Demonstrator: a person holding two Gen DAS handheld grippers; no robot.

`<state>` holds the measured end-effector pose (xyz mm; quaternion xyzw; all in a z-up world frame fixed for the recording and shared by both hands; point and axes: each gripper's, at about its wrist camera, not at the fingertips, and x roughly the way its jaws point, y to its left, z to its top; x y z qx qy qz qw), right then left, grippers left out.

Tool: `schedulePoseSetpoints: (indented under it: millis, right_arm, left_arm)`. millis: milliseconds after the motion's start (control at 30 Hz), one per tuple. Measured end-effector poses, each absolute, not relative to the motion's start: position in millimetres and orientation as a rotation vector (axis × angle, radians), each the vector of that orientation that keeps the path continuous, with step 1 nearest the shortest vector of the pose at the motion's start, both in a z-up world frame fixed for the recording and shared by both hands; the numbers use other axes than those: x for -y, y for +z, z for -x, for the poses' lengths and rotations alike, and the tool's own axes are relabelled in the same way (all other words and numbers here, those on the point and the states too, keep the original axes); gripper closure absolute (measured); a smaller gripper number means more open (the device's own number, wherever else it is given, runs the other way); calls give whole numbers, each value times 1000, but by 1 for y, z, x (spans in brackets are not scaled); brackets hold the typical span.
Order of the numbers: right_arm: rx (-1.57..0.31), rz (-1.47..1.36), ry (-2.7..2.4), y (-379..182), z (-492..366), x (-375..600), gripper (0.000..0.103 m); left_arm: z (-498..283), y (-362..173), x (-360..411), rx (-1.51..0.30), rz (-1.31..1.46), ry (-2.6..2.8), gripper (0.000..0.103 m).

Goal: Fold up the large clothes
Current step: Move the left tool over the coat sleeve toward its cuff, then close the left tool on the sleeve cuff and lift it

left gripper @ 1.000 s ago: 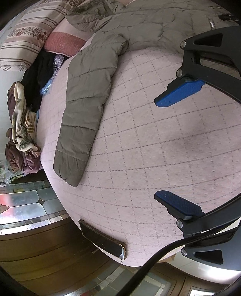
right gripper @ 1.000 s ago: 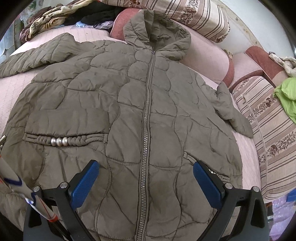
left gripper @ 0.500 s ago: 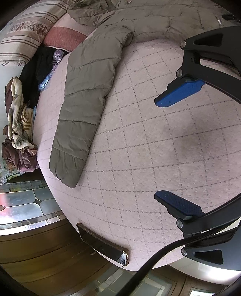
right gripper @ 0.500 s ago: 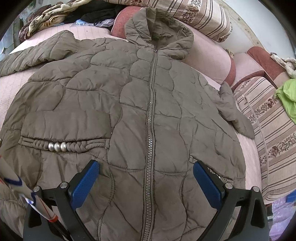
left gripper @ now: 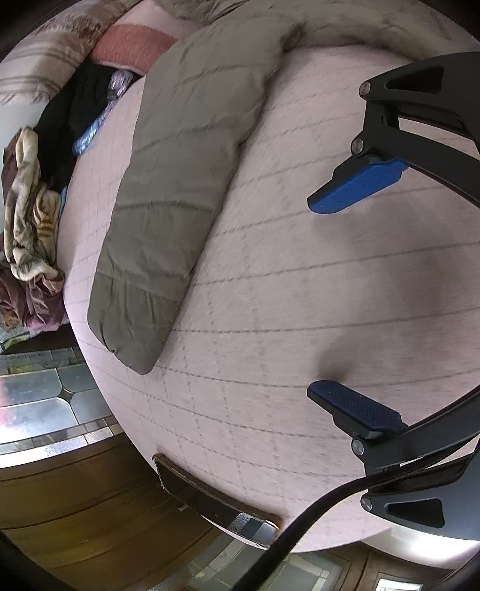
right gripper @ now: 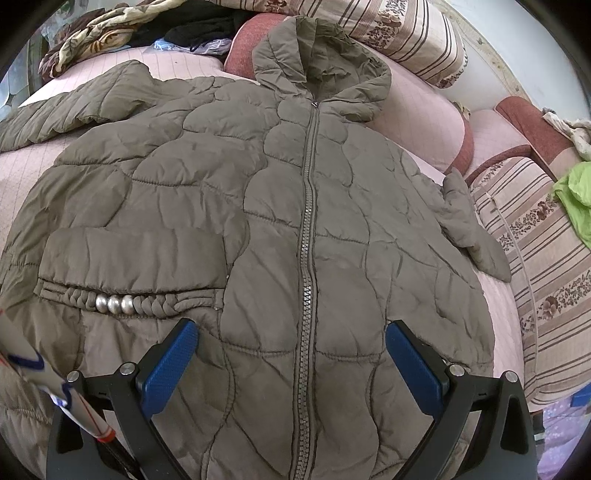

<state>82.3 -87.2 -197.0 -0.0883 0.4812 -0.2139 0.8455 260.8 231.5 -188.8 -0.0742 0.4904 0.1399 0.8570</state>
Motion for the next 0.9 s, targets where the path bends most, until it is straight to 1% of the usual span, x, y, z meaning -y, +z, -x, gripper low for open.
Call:
schedulePoseSetpoints:
  millis: [133,367,500,600,667,700,733,767,833,900]
  right_arm:
    - [-1009,184,-450,-197,-85,88,0]
    - [-1008,172,-447,-197,-86,91,0]
    - [-1008,163,-444,-198,-87,94,0]
    - [-1008,157,-442,-199,-87,97,0]
    - [-1007,152,-440,-199,-87,98,0]
    - [-1004,149,-439,-199,-86,99,0]
    - [-1001,147,-439,-198,-86,100,0]
    - [-994,144,-441,-197,-85,102,0]
    - [-973,131,-450,-192,-81,106,0]
    - [-947,94,-445,-185,-74,113,0]
  left_arm:
    - [-287,-190,-243,-1006,151,303,12]
    - [-341,-189,-275,-971,268,282,11]
    - [-367,-190,-292,-960,342,280,8]
    - [-382,-189,-297,-963,375,309,8]
    - [-389,-185,-294,-980,354,351,31]
    - [-390,-182,-291,-986,334,364,60]
    - [-394,-178,-288,-1008,338,319,83]
    - [-397,-173,-283,-1037,350,279,86]
    - [-392,-160,-272,-1025,332,267,90]
    - [-385,-140,-255,-994,312,231,90]
